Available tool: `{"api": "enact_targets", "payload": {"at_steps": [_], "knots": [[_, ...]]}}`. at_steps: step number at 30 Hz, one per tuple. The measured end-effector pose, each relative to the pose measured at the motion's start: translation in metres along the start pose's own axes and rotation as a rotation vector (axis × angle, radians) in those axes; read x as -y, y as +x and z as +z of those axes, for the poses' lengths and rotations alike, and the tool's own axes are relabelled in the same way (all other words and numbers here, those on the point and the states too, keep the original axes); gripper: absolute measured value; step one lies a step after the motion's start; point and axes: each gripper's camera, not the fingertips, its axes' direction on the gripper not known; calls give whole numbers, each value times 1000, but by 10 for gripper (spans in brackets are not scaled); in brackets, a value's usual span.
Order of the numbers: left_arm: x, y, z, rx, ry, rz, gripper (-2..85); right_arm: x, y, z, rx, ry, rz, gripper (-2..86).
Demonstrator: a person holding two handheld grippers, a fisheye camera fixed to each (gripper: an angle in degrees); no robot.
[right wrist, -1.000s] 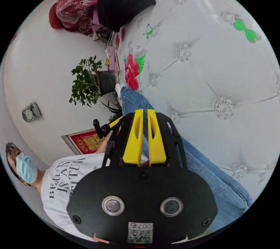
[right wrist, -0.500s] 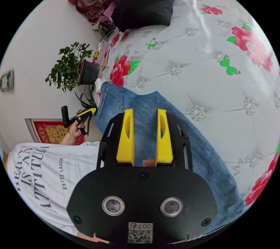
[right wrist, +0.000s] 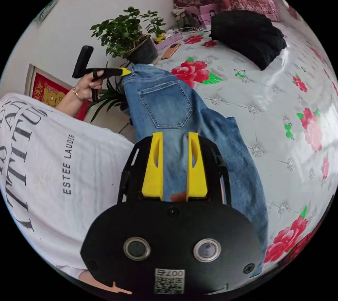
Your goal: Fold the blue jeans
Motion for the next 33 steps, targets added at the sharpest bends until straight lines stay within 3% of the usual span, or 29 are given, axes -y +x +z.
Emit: {"api": "enact_targets", "payload": {"at_steps": [5, 7, 13, 15, 18, 20, 23, 26, 29, 33], "knots": [[53, 15, -18, -100, 63, 81, 6, 0, -40, 72, -11, -189, -99, 94], [61, 29, -21, -85, 45, 146, 4, 3, -36, 86, -220, -247, -44, 72], [26, 39, -64, -42, 103, 280, 3, 5, -61, -15, -428, 71, -17, 44], [2, 33, -73, -32, 107, 305, 4, 8, -74, -19, -366, 77, -73, 38], [-43, 7, -45, 115, -25, 292, 7, 22, -77, 39, -180, -96, -128, 28], [-80, -41, 21, 208, -260, 135, 11, 29, -64, 95, -54, -239, -95, 25], [-113, -84, 65, 126, -290, -53, 22, 42, -27, 145, 65, -347, 63, 34], [-113, -97, 57, 51, -197, -140, 41, 53, -6, 109, 178, -205, 155, 41], [-108, -88, 45, 101, -189, -65, 51, 44, 7, 46, 103, -5, 243, 49], [-106, -81, 18, 181, -112, -71, 35, -30, 39, -38, -88, 335, 624, 65]]}}
